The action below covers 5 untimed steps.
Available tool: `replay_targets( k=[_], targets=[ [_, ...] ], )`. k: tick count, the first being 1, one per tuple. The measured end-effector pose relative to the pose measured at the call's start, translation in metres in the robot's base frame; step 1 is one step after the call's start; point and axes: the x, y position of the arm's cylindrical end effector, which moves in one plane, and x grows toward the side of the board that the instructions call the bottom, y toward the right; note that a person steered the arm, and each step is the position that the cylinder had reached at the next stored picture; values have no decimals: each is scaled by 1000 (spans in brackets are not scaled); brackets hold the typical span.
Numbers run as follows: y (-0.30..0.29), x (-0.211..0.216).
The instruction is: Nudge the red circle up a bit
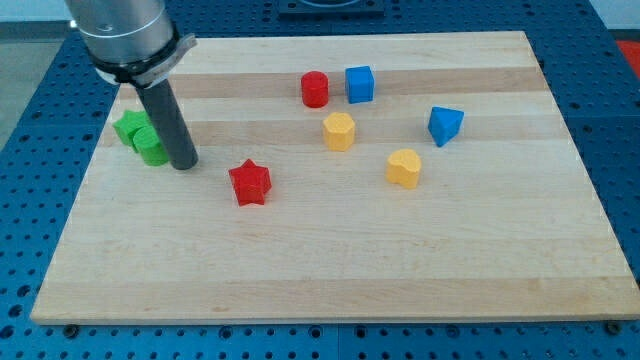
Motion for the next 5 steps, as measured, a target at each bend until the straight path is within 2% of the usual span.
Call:
replay_targets(
  k=[2,5],
  targets=[
    [9,-4],
    [10,-41]
  ],
)
